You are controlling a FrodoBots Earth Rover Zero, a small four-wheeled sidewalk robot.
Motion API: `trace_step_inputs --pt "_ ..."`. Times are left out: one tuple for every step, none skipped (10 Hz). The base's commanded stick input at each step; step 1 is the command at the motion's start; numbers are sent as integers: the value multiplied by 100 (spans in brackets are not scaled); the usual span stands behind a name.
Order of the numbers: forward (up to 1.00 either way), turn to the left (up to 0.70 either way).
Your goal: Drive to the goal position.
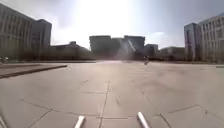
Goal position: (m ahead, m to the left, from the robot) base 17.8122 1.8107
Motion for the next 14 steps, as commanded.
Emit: trace_step_inputs --pt "100 0" --pt "100 0" --pt "100 0" --pt "100 0" --pt "100 0" --pt "100 0" --pt "100 0" --pt "100 0" --pt "100 0" --pt "100 0" --pt "100 0" --pt "100 0" --pt "100 0" --pt "100 0"
